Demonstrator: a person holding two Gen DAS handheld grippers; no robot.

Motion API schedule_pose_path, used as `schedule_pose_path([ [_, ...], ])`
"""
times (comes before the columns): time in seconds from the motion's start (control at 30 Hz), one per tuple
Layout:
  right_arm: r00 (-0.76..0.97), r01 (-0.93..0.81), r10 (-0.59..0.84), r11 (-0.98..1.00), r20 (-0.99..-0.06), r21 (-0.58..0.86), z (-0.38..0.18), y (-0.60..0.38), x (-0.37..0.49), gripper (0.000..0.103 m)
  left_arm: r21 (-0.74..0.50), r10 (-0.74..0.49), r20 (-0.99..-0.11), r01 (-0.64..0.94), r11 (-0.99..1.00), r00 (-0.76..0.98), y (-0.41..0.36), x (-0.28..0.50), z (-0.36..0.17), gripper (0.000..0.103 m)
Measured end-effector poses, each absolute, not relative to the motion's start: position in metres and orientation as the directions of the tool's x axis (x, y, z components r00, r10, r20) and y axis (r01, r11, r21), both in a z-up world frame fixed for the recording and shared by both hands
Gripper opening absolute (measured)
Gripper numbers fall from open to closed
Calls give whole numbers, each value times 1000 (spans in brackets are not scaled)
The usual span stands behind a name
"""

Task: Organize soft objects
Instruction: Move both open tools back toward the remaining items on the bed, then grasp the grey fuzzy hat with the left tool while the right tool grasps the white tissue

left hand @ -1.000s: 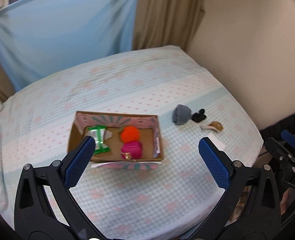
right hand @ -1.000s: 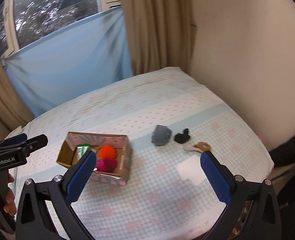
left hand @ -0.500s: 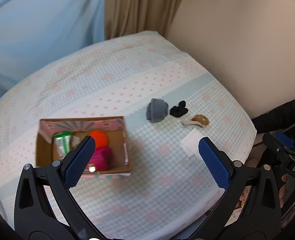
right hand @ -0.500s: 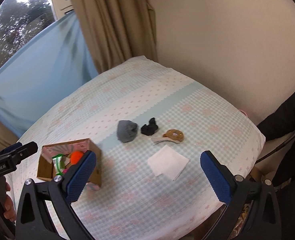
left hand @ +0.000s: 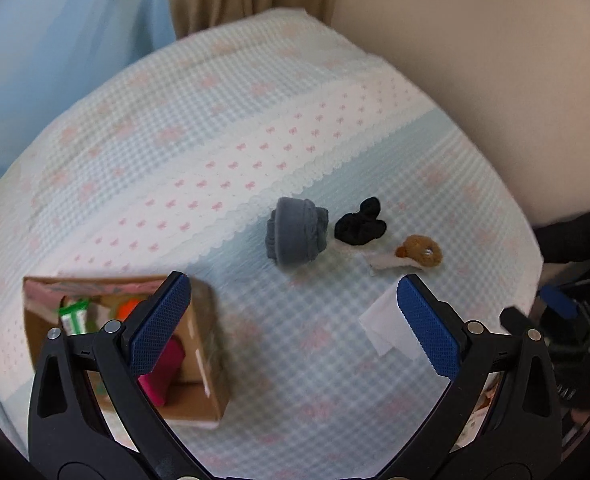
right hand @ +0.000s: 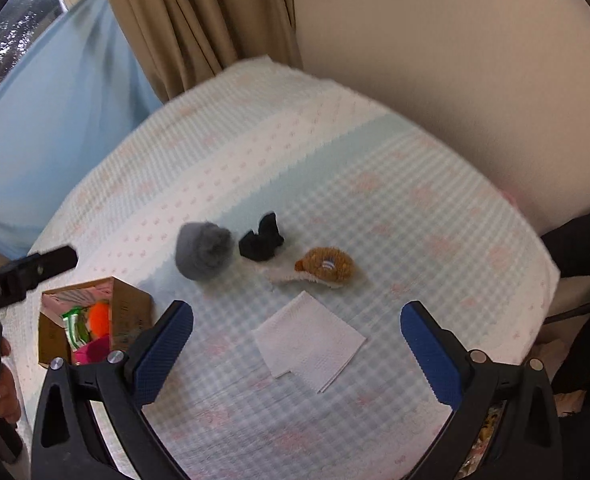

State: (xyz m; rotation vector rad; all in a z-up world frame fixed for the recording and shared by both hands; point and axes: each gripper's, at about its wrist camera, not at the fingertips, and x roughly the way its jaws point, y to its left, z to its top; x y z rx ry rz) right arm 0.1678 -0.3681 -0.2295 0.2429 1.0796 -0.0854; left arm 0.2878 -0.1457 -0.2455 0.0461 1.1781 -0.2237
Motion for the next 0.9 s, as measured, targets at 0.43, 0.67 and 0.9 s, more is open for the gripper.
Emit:
schedule_pose_path([
  [0.43,327,227,91,959,-941,172,-351,-376,208,103,-29,-81,-973,237,971,217,-183,373,-363,103],
  [0.67,278,217,83,965,-957,146,-399,-370,207,103,18,-30,-984,264,964,176,-195,395,-408,103],
  [0.9,268,92,19,995,-963,45,-427,-348,195,103,38,5,-992,264,964,123,-195,403,-449,103],
])
